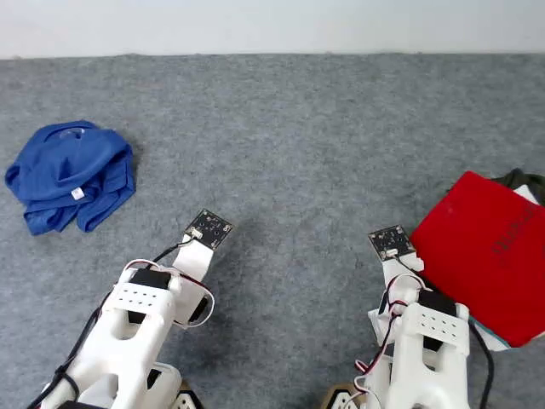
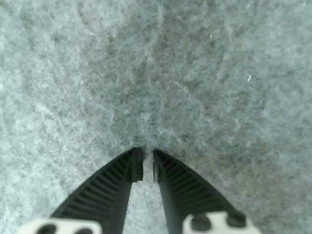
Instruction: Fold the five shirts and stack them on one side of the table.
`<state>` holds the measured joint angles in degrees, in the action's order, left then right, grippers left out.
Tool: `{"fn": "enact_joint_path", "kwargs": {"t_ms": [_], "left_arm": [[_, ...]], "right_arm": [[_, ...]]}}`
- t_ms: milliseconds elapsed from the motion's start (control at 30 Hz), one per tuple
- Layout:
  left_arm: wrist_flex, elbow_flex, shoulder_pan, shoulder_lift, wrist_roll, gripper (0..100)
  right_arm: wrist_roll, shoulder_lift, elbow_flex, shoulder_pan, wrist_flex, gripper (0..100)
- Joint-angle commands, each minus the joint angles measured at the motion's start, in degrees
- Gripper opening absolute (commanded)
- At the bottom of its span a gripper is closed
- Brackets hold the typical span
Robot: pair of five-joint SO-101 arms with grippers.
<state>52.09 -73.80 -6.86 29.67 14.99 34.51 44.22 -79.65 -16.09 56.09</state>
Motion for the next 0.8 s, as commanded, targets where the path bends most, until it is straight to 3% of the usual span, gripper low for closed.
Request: {"fn": "enact_joint_path", "kwargs": {"t_ms": [0, 467, 633, 767], "left_arm": [[-1.3, -0.4, -1.1, -0.4, 0.5, 7], [-0.4, 1.1, -0.5, 0.1, 0.5, 7], [13.9, 18.0, 2.8, 0.1, 0.5, 7], [31.1, 41.7, 16.4, 0.1, 0.5, 7]], "right_arm": [[0.8, -0.6, -1.6, -0.7, -1.3, 21.4], [0.8, -0.6, -1.6, -0.7, -1.9, 21.4], [0.8, -0.6, -1.6, -0.7, -1.9, 21.4], [0.8, -0.6, -1.6, -0.7, -1.9, 21.4]]}}
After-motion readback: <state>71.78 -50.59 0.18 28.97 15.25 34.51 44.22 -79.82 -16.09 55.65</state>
